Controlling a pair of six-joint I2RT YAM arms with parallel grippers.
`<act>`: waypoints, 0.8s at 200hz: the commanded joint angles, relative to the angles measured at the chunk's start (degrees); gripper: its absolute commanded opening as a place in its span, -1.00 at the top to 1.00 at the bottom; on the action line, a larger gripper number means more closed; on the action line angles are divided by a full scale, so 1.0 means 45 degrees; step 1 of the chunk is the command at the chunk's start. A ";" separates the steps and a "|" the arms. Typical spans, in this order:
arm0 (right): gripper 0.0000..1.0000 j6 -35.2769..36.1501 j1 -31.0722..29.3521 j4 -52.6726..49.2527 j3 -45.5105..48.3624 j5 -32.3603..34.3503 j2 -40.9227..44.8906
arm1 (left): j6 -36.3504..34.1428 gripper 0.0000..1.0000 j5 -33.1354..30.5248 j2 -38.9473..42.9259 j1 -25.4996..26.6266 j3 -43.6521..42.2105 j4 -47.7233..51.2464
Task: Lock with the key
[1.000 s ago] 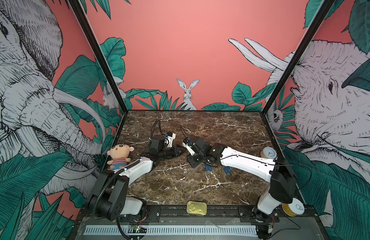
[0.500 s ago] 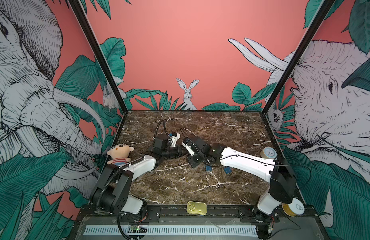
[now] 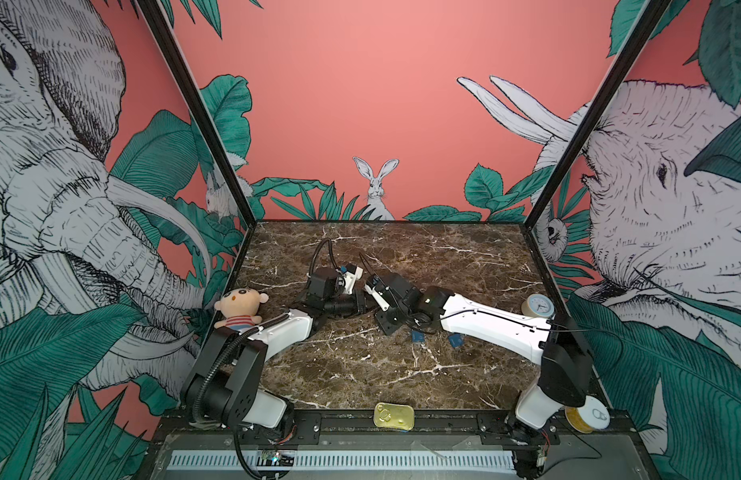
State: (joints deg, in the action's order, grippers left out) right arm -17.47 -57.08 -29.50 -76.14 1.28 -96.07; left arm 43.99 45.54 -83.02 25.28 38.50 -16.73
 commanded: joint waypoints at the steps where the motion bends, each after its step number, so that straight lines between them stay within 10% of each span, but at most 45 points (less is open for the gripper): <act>1: 0.70 0.0163 -0.0104 0.0129 -0.0502 0.0205 -0.0052 | 0.0050 0.58 0.0368 -0.0133 0.0105 0.0370 -0.0379; 160: 0.71 0.0183 -0.0186 0.0127 -0.0541 0.0553 0.0128 | 0.0473 1.00 0.0477 -0.0509 0.0203 0.0374 -0.0852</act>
State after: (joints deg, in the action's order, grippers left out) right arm -17.37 -57.34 -30.37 -76.66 2.68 -96.49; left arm 45.52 47.75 -84.90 25.96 40.03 -18.83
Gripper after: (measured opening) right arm 0.290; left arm 0.082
